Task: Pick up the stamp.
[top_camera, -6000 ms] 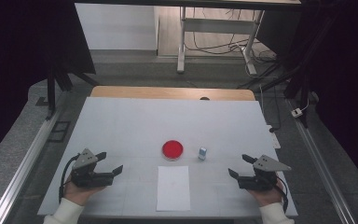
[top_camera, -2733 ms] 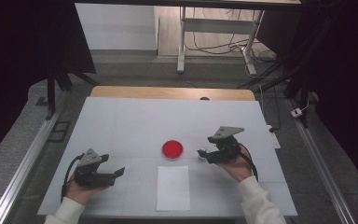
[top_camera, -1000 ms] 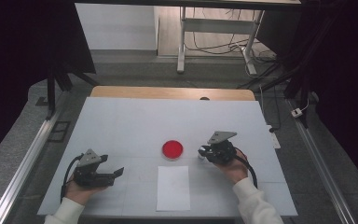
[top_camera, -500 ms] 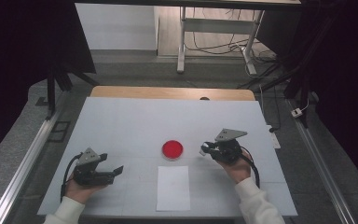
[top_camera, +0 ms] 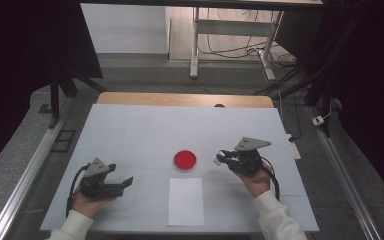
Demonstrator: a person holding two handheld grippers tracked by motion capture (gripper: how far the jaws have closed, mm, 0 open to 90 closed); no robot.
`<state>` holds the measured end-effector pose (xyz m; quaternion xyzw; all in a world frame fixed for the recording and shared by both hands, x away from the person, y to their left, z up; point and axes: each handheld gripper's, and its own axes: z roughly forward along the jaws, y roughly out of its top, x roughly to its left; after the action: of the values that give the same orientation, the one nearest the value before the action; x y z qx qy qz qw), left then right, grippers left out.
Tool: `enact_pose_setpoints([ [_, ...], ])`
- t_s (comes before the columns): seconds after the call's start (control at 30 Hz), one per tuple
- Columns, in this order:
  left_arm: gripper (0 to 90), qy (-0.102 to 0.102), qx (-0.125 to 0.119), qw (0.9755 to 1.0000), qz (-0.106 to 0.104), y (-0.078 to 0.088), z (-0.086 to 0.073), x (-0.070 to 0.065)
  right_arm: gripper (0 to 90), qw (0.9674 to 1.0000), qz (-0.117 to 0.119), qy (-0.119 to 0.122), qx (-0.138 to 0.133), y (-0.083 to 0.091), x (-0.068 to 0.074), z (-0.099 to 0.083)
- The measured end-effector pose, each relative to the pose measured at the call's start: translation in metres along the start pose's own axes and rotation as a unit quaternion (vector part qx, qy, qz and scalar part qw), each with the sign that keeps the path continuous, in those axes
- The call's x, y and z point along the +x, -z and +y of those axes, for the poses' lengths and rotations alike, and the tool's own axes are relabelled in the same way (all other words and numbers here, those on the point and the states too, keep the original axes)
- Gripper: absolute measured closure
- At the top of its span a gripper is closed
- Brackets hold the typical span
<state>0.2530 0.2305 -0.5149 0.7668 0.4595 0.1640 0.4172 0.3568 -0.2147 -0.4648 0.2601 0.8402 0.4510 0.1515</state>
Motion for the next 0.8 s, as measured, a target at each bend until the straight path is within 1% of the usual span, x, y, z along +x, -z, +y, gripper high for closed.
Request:
enact_pose_setpoints([
  [0.03,16.6,-0.001,-0.001,1.0000,0.000,0.000,0.000,0.000,75.3,1.0000,-0.004,-0.002,-0.008,0.002,0.001,0.002],
  [0.07,16.6,0.000,-0.002,1.0000,0.000,0.001,0.000,0.000,75.3,1.0000,-0.004,-0.002,-0.008,0.002,0.001,0.002],
  [0.13,16.6,-0.001,-0.005,1.0000,0.000,0.002,0.000,0.000,75.3,0.9998,-0.007,-0.003,-0.017,0.004,0.001,0.004],
  [0.17,16.6,-0.001,-0.005,1.0000,0.000,0.002,-0.001,0.000,75.3,0.9995,-0.007,-0.010,-0.028,0.006,0.002,0.006],
  [0.23,16.6,-0.002,-0.006,1.0000,-0.001,0.003,-0.001,0.000,75.3,0.9991,-0.005,-0.016,-0.038,0.009,0.004,0.009],
  [0.27,16.6,-0.001,-0.006,1.0000,-0.001,0.003,0.000,0.000,75.3,0.9991,-0.005,-0.016,-0.038,0.009,0.004,0.009],
  [0.4,16.6,-0.001,-0.005,1.0000,-0.001,0.002,0.000,0.000,75.3,0.9983,0.001,-0.019,-0.055,0.014,0.009,0.012],
  [0.6,16.6,-0.001,-0.008,1.0000,-0.005,0.001,0.002,0.000,75.3,0.9977,0.003,-0.023,-0.063,0.019,0.014,0.014],
  [0.73,16.6,0.000,-0.009,0.9999,-0.007,0.001,0.002,0.001,75.3,0.9967,0.009,-0.033,-0.074,0.024,0.018,0.016],
  [0.77,16.6,0.000,-0.010,0.9999,-0.007,0.001,0.003,0.001,75.3,0.9958,0.012,-0.037,-0.083,0.026,0.021,0.017],
  [0.8,16.6,0.000,-0.010,0.9999,-0.007,0.001,0.003,0.001,75.3,0.9958,0.012,-0.037,-0.083,0.026,0.021,0.017],
])
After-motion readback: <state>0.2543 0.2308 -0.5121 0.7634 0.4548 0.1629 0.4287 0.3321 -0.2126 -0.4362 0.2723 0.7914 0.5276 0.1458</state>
